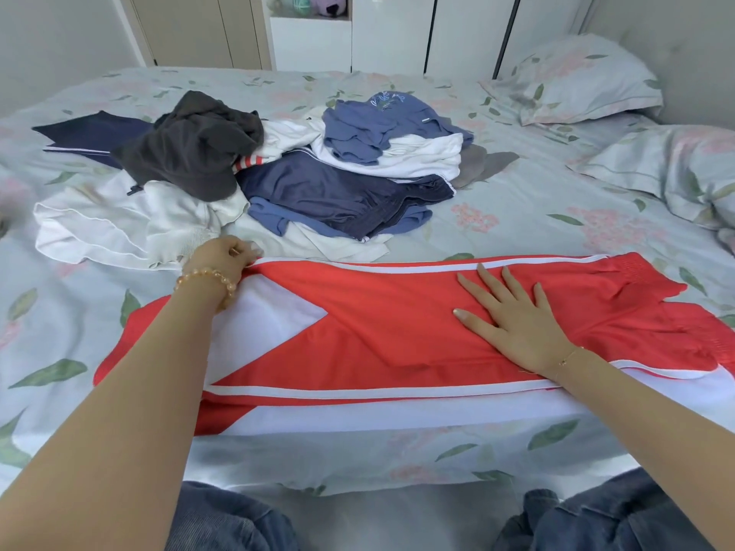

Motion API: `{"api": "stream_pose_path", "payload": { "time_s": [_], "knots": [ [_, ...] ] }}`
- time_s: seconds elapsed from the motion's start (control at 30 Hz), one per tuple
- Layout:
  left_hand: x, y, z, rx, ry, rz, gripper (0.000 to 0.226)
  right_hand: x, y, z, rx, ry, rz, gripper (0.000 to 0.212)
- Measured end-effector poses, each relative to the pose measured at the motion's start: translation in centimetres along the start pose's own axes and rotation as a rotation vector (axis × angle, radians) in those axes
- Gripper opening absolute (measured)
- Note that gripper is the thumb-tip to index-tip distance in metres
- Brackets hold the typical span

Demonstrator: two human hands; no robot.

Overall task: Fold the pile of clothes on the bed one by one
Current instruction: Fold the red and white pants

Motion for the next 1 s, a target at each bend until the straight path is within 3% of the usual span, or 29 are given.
{"api": "stream_pose_path", "payload": {
  "time_s": [0.07,0.17,0.27,0.33,0.43,0.53,0.67,0.77,0.87,1.0],
  "knots": [
    [-0.5,0.6,0.3,-0.044,-0.157,0.000,0.016,0.0,0.1,0.0,0.000,-0.009,-0.004,0.086],
    [-3.3,2.5,1.7,-0.184,-0.342,-0.151,0.028,1.4,0.6,1.0,-0.073,-0.074,0.043,0.084],
    [-5.1,6.0,2.0,-0.004,-0.181,-0.277,0.027,5.8,2.8,2.8,-0.203,-0.128,0.300,0.076],
    [-3.9,8.4,2.9,0.133,-0.176,-0.203,0.020,9.2,4.4,3.2,-0.232,-0.114,0.493,0.070],
    [-0.3,11.0,5.8,0.147,-0.347,-0.024,0.010,13.0,5.6,2.1,-0.187,-0.079,0.675,0.064],
    [2.9,13.5,7.3,0.205,-0.385,0.197,0.026,15.5,5.8,0.7,-0.200,-0.042,0.786,0.052],
    [3.9,17.9,6.1,0.394,-0.138,0.413,0.058,17.7,5.7,0.3,-0.296,-0.064,0.858,0.038],
    [3.9,18.8,5.9,0.346,-0.003,0.356,0.053,18.4,5.9,0.0,-0.321,-0.086,0.891,0.035],
    [4.0,19.2,5.1,0.390,0.191,0.297,0.033,18.2,6.2,-0.6,-0.294,-0.127,0.878,0.035],
    [4.2,18.6,5.3,0.238,-0.061,0.138,0.031,17.9,6.6,-1.1,-0.208,-0.189,0.894,0.037]
  ]
}}
Point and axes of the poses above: each hand's wrist, its own y-axis away from the middle knuckle, its own z-axis out of the back of the hand, x = y × z, the point moved 5 cm from there along -y, towards the middle knuckle, and after that the axes turned 2 degrees about -z, right-handed, at the moved point
